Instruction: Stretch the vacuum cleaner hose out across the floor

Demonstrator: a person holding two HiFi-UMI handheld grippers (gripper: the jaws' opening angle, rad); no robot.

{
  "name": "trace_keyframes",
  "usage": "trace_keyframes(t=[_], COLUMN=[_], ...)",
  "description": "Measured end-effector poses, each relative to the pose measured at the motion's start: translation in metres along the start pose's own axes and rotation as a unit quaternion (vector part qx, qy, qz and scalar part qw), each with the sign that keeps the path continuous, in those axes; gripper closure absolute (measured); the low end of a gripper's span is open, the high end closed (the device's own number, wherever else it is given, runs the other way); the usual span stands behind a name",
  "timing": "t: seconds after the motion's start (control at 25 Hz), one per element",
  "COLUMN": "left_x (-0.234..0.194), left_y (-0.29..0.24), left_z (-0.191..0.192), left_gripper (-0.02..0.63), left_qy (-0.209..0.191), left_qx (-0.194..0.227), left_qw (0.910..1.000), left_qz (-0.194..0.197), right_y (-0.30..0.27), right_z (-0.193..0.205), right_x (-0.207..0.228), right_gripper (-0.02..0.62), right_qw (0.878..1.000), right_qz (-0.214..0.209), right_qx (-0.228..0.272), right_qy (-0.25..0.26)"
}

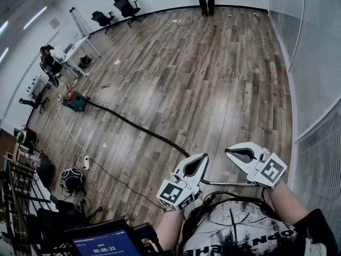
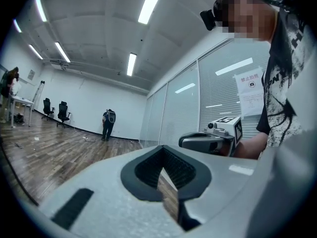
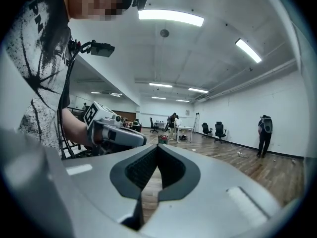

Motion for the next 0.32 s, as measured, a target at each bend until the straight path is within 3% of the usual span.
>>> trace_keyframes(t=[0.32], left_x=[0.01], left_y=[0.0024], left_z=[0.0038], left_gripper=[0.606], left_qy=[-0.028], left_qx=[-0.009], left_qw=[0.9996], left_qz=[-0.006], right_y=[0.0076], right_z=[0.0009], right_x=[-0.0016], right_gripper=[0.589], right_qw=[1.0], right_qz=[0.0], right_qx=[0.004], right_qy=[0.001])
Point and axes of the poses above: the fingertips, and each gripper's own axes: y backward along the fingers, x to its right, z out of its underside, the point moved 10 cm from there along y, backward along the fingers, and after that the axes turned 3 degrees about x, right-handed, at the moved point
